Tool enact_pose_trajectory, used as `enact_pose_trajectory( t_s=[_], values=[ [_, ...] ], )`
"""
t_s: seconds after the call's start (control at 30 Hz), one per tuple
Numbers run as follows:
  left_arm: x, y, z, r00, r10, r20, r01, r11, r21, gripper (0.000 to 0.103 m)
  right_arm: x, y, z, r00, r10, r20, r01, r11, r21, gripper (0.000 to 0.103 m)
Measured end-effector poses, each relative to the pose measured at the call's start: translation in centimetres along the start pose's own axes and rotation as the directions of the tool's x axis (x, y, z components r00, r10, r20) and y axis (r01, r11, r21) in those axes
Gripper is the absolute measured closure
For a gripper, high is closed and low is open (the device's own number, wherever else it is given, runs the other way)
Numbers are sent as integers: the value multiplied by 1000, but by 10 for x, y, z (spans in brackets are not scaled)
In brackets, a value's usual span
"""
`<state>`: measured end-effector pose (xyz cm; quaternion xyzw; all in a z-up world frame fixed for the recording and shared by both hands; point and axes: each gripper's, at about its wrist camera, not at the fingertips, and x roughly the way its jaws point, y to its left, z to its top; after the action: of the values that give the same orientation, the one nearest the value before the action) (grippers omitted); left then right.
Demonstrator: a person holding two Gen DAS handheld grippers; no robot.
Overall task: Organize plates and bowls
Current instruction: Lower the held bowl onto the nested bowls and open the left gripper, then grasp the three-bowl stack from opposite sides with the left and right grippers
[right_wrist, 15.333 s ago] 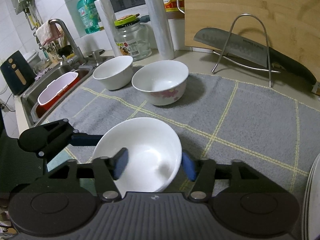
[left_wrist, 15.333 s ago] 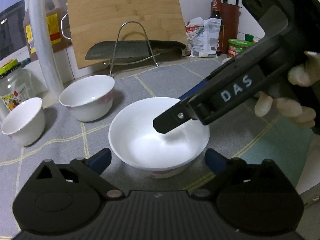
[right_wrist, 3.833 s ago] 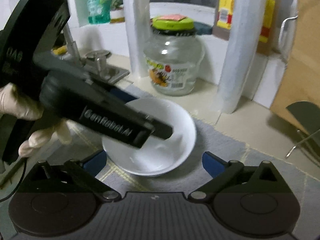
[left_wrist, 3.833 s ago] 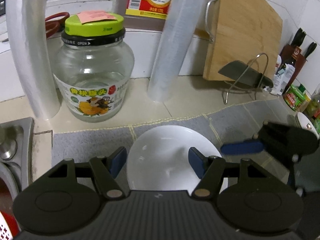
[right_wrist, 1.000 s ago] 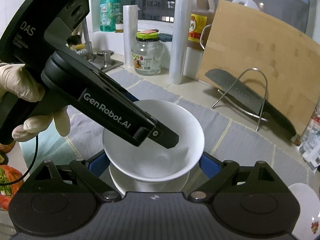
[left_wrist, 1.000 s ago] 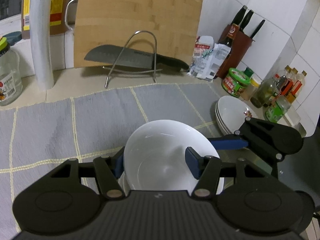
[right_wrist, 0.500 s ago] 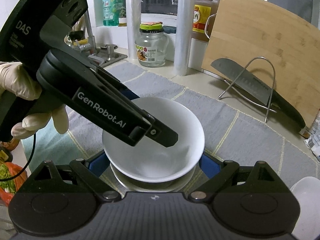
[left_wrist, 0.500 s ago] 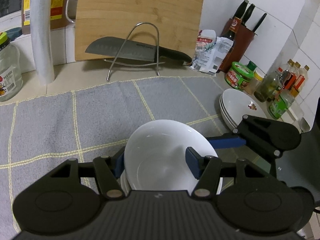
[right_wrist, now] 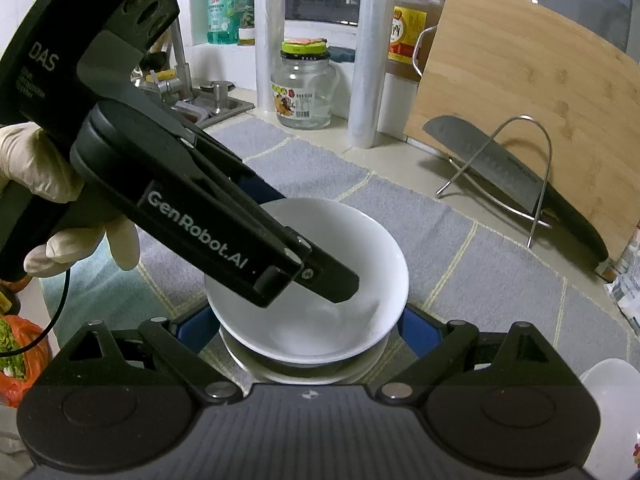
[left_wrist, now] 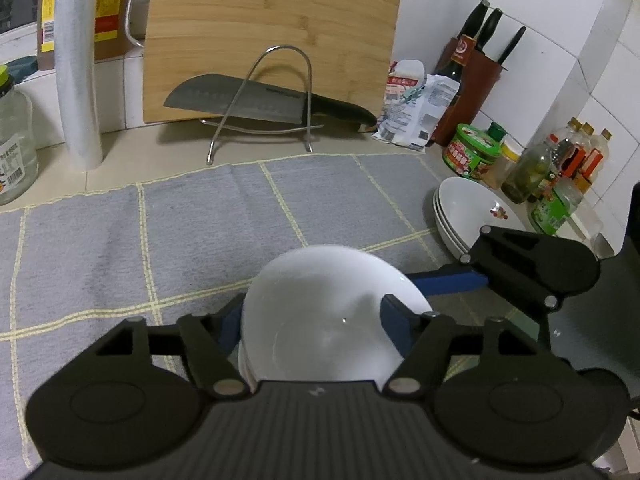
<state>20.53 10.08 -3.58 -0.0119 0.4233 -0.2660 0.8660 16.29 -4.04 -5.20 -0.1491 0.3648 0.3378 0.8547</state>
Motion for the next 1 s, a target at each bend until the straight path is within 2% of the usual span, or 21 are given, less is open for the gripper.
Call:
enact_pose_trajectory(
  t_s=[0.3,0.4,0.57,0.8,1.0],
  values=[
    [-25,12,-4,992,49,113,-52,998,20,13,-10,-3,-3,999,9,46,-9,1000,8,1],
    [-32,19,-8,991,67,119,-68,998,1,13,-17,-7,-2,996,23,82,-27,999,45,0],
    [-39,27,-21,987,98,128,-95,995,-26,13,-24,-17,-2,993,-8,121,-3,996,87,0],
    [-50,23,-43,981,123,154,-119,992,-36,12,-21,-34,-18,995,-22,95,7,989,148,0],
    [-61,11,-56,976,128,174,-125,992,-29,8,-24,-40,-25,994,-10,105,-6,990,144,0]
  ],
)
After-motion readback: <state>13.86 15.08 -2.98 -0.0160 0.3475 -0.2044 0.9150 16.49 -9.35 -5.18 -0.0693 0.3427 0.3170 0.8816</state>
